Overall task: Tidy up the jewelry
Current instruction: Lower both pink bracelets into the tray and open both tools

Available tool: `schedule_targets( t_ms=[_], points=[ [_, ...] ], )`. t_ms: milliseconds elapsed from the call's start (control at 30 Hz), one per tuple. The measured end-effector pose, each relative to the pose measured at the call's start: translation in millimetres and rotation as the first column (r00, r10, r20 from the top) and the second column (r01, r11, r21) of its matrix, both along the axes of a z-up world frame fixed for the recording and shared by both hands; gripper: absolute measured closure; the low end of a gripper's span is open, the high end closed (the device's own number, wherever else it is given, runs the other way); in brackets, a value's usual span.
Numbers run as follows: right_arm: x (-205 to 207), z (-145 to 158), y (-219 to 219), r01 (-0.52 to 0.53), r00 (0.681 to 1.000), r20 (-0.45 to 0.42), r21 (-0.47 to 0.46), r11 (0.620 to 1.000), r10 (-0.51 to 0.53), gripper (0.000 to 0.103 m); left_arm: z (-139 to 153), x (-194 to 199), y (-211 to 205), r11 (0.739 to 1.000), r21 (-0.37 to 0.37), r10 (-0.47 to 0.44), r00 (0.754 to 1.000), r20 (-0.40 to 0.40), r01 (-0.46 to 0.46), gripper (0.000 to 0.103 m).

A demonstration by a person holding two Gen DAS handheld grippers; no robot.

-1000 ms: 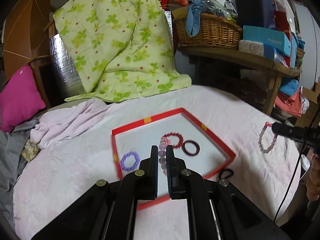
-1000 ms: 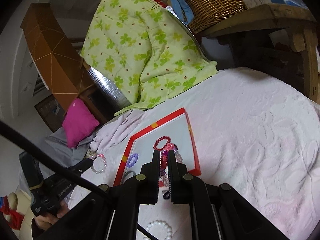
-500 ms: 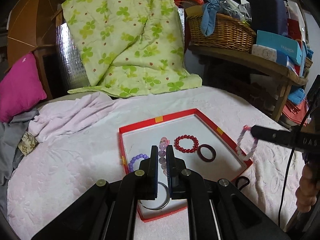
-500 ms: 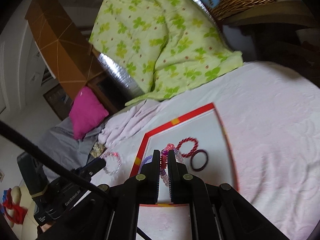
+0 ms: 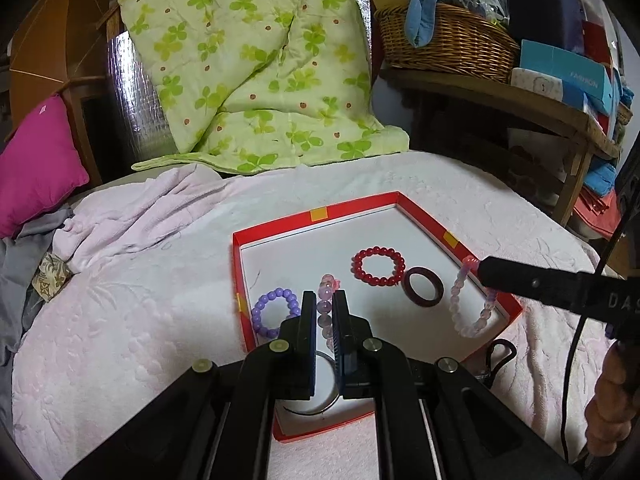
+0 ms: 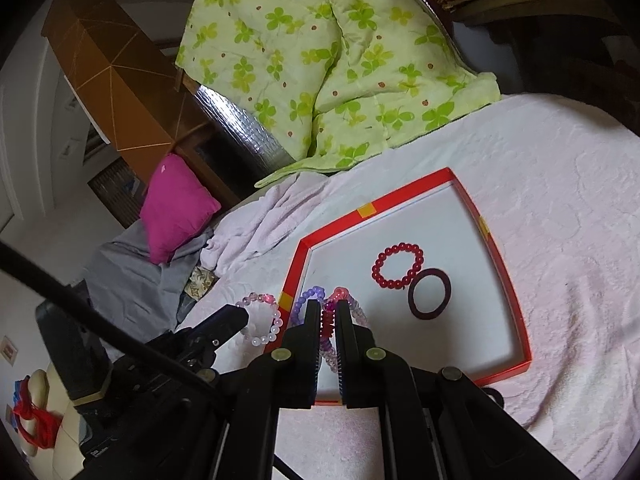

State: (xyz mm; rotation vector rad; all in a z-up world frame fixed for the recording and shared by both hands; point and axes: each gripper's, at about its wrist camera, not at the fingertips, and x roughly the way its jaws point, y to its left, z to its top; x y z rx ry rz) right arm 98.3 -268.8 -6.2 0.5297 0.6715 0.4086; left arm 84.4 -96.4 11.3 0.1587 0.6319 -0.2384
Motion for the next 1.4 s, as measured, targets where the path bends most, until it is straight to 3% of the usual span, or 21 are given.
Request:
schedule_targets(
  t_ms=[600, 933, 1200, 1400],
  points=[
    [9, -11, -23, 0.032, 0.999, -0.024, 0.017, 0.999, -0.032, 0.095, -8, 23, -20, 0.999, -0.009, -0.033, 0.999, -0.03, 0.033, 0.095],
    [19, -20, -29, 0.027, 0.998, -0.06, 0.006, 1.0, -0.026, 0.095, -25, 60, -47, 0.987, -0.041, -0.157, 0.979, -0.134, 0.153, 0.095],
    [30, -35, -26, 0.008, 0.993, -0.114, 0.046, 0.999, -0.002, 0.095, -49, 75, -48, 0.981, -0.105, -0.184, 0.954, -0.234, 0.164, 0.095],
    [34, -46, -25, 0.023, 0.987, -0.159, 0.034, 0.999, -0.018, 0.094, -59, 77, -49, 0.987, -0.053, -0.161, 0.954, -0.254, 0.152, 0.095]
  ],
)
